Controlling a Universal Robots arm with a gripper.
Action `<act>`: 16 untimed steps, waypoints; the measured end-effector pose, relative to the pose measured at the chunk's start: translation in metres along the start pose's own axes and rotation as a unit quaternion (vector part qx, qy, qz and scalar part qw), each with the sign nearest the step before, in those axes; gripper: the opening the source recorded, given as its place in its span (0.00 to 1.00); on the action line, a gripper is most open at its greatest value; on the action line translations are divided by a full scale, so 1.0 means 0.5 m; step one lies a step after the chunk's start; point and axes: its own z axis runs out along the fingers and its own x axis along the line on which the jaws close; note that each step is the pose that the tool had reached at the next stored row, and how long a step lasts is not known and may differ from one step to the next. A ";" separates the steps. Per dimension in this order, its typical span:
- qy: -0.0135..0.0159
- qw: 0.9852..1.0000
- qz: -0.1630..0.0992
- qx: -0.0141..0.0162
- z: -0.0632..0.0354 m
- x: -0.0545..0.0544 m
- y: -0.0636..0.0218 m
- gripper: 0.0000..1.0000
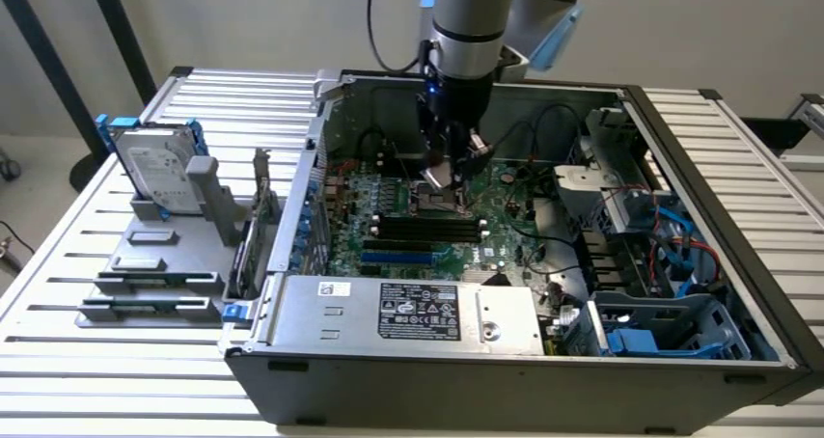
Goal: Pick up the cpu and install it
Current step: 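Place the cpu into insertion slot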
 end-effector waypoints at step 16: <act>-0.005 0.989 0.145 -0.006 0.022 -0.001 -0.001 0.55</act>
